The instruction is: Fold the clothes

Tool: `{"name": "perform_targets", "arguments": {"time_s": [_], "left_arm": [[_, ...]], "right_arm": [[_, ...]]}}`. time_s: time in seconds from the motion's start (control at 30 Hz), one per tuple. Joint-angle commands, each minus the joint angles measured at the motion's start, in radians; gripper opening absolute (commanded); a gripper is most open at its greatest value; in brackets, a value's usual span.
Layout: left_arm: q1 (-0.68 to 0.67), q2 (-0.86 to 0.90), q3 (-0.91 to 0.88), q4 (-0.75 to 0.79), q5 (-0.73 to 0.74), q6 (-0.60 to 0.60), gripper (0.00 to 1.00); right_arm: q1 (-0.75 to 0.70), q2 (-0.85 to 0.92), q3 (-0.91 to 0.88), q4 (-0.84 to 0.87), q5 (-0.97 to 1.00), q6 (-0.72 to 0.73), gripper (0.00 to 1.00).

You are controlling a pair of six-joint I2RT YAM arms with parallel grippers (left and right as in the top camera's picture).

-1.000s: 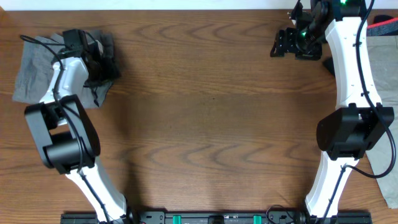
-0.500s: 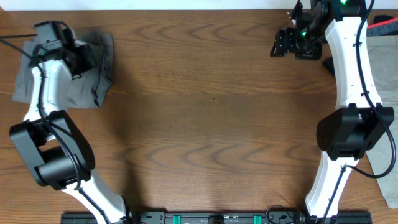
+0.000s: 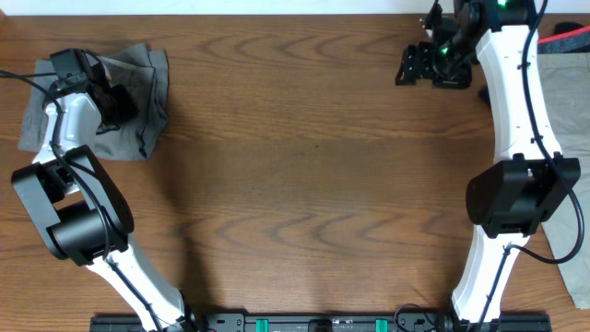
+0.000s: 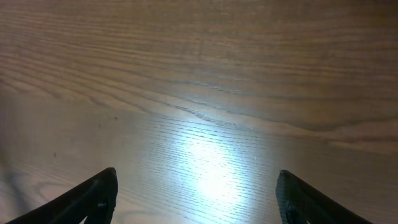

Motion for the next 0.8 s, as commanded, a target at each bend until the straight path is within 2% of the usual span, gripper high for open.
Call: {"name": "perform_targets", "arguments": {"time_s": [0.0,0.33,0.53,0.77], "left_arm": [[-0.001,0.024,-0.010,-0.004,0.031,-0.006,0.31],[-0.004,0.074,-0.011,-0.039,0.054,-0.006,0.31],[-0.013,0.070,-0.011,-0.045,0.197,-0.006,0.31],[-0.020,0.023,-0.011,-0.053,0.219,-0.006,0.31]], "right_arm": [[0.013,-0.003,0.011,0.000,-0.004,-0.015,0.79],[0.019,-0.003,0.011,-0.015,-0.003,-0.016,0.79],[0.019,-0.003,0.011,-0.014,-0.004,-0.015,0.79],[0.019,-0.003,0.011,-0.015,-0.004,-0.015,0.79]]}}
